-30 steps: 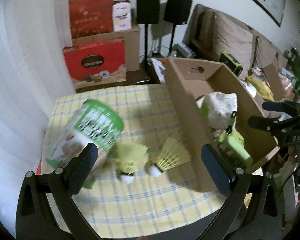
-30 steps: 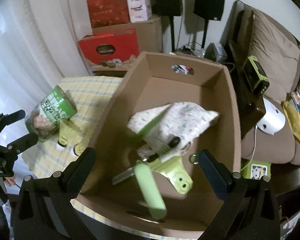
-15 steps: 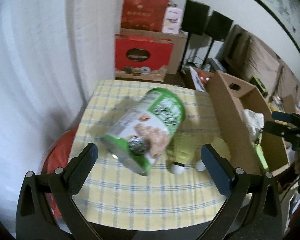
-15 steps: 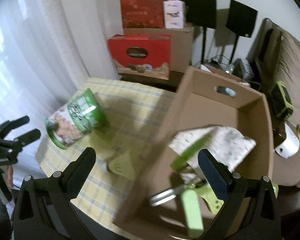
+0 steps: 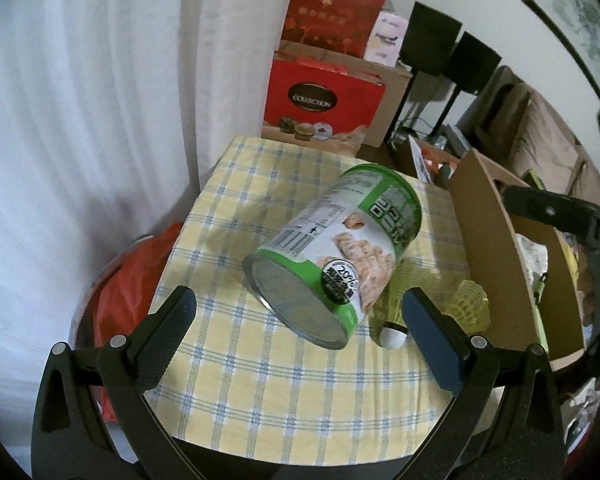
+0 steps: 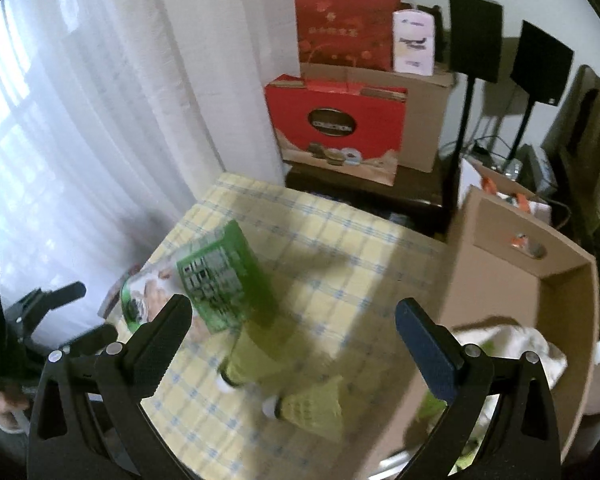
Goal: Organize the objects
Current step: 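Move both tools toward the green-labelled can on the table, then grasp the green can with both tools and lift it off the table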
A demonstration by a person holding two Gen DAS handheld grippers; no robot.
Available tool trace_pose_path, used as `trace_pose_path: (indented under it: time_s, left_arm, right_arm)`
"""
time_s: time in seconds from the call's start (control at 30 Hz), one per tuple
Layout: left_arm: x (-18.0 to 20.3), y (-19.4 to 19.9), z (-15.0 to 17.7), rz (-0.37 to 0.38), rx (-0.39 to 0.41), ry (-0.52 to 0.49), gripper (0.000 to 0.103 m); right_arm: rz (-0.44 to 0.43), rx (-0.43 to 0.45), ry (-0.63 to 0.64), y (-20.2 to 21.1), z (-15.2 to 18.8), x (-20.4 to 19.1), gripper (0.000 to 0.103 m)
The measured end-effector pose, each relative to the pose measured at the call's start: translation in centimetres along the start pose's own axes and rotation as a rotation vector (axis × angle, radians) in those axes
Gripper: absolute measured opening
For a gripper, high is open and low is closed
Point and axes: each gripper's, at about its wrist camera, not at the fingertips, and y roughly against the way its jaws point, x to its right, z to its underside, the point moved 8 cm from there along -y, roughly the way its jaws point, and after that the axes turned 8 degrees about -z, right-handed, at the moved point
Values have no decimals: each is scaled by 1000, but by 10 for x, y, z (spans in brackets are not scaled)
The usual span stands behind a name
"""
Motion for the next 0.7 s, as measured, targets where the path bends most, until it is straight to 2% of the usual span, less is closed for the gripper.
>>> trace_pose_path:
  time_s: [0.07,0.23,0.3,0.43,0.47,0.57,0.7]
  left_arm:
    - [-1,-4,0,-4,-7,10,103]
    - [-1,-13,-1,-4,-14,18,101]
    - [-1,-16,-1,2,-17,20,97]
    - [0,-21,-1,13,-21,23,93]
    - [0,-22,-1,18,-22,27,89]
    - [-1,-23,-1,32,-25,45,81]
    - [0,-27,-1,59,-37,63,81]
  right_arm:
    - [-26,-14,-2,-13,-4,0,88]
    - [-59,-29,-5,-39,-15,1,76]
    - [-65,-35,-5,-45,-17,0,74]
    - [-96,-59,-26,-59,-18,0,61]
    - [-103,-64,-33,-62,-17,1,58]
    - [-125,-73,-58,-71,-16,3,58]
    - [-206,-58,-98,-77,-16,2,56]
